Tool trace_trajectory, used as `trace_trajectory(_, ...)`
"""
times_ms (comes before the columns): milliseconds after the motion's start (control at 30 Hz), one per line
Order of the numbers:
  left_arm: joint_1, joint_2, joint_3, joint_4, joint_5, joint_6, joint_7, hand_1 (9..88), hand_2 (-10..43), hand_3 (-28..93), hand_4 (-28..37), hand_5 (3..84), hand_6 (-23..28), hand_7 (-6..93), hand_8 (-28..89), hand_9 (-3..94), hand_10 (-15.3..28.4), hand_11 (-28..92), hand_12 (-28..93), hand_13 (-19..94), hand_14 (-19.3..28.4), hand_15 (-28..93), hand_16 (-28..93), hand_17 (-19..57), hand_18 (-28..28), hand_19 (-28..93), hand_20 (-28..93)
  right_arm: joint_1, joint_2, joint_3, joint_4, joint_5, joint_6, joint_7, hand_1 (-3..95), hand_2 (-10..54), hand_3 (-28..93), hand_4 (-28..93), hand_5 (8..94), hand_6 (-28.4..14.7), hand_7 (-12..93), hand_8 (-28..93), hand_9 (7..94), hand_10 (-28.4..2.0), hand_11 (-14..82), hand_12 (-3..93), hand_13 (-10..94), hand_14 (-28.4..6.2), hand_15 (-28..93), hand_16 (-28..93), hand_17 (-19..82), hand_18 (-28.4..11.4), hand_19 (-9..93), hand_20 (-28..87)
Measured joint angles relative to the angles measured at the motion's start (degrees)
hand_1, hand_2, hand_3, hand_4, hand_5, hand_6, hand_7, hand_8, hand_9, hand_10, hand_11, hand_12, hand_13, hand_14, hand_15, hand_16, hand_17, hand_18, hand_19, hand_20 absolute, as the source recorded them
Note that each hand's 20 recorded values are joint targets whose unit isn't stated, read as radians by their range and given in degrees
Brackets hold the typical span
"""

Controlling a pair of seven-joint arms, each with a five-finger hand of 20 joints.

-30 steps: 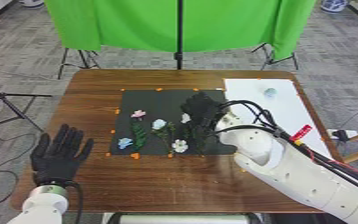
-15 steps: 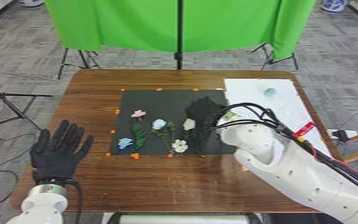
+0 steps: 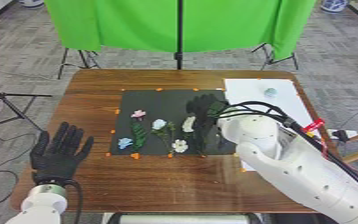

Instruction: Arrange flowers

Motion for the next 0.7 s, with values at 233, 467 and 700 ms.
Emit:
trace_trajectory(233,0.0,-0.05,0.0,0.0,-0.01,0.01,0.03,28.1,12.2,76,-28.3,42.5,6.8,26.9,-14,40.4,14.8,34,14,33,14.8,54,-7,-4.4,15.1,41,21,-0.7,-1.1,5.3,-1.2,5.5,1.5,5.6,44.7,-9.5,75,-28,45.7,-7.0,12,-8,48.7,-20.5,11.2,17.7,51,-16.5,46,19,31,-22.6,75,29)
trace_trajectory(467,0.1,-0.05,0.08,0.01,0.48,-0.12,-0.09,27.7,13.2,75,-28.3,43.1,6.8,26.2,-14,40.5,14.9,34,14,33,14.9,54,-7,-4.4,15.1,41,20,5.1,-2.2,2.9,10.2,6.5,17.4,16.7,45.0,-9.5,79,-28,41.9,-6.9,15,-10,34.6,-21.6,9.5,15.5,25,-21.4,36,10,18,-22.9,58,12)
trace_trajectory(700,0.0,-0.08,0.14,-0.02,1.95,-0.96,-0.68,27.6,13.4,75,-28.3,43.1,6.8,25.4,-13,40.5,14.9,33,14,33,15.0,53,-7,-4.4,15.1,41,20,8.2,-2.6,5.7,23.5,7.7,18.9,18.9,44.8,-9.5,80,-28,41.3,-5.1,17,-11,31.7,-20.1,8.3,14.0,17,-21.9,31,8,11,-22.0,54,10)
